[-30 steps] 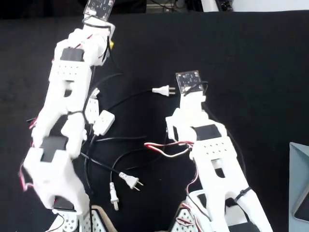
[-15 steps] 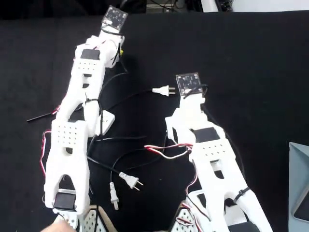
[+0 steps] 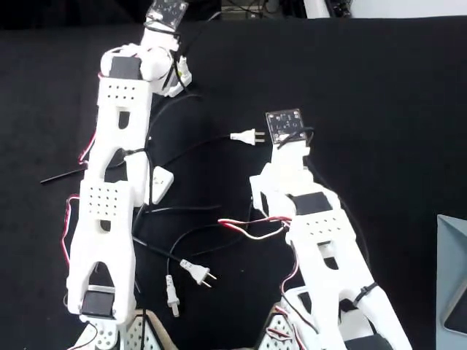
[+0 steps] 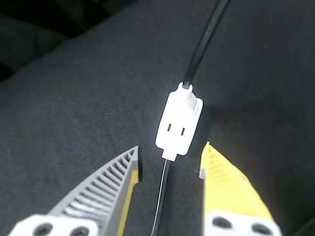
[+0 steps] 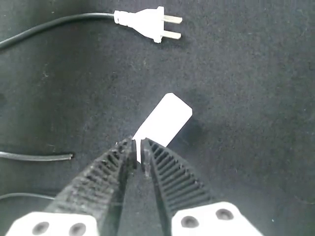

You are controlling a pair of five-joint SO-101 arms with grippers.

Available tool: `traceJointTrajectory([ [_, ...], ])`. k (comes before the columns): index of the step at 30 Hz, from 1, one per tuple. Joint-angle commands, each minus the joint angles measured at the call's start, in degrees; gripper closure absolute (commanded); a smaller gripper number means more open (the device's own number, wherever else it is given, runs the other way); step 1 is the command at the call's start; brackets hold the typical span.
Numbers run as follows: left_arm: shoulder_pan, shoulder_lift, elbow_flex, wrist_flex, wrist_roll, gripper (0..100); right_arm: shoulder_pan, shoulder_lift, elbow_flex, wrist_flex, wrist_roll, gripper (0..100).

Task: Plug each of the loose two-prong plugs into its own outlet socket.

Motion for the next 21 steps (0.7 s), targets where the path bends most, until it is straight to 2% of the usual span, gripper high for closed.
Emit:
traceJointTrajectory([
  [1, -1.0, -1.0, -6.9, 7.1, -0.4, 79, 0.7, -1.2, -0.3, -0.8, 0.1, 97.2],
  [6, -1.2, -0.9, -15.7, 18.6, -0.4, 79, 0.7, -1.2, -0.3, -0.8, 0.1, 97.2],
  [10, -0.8, -0.9, -18.2, 24.9, -0.4, 80, 0.7, -1.2, -0.2, -0.8, 0.1, 97.2],
  [15, -2.0, -1.3, -18.2, 25.8, 0.2, 80, 0.7, -1.2, -0.2, -0.7, 0.1, 97.2],
  [21, -5.1, -3.6, -17.8, 26.1, 5.6, 79, 0.7, -1.2, -0.1, -0.7, 0.2, 97.2],
])
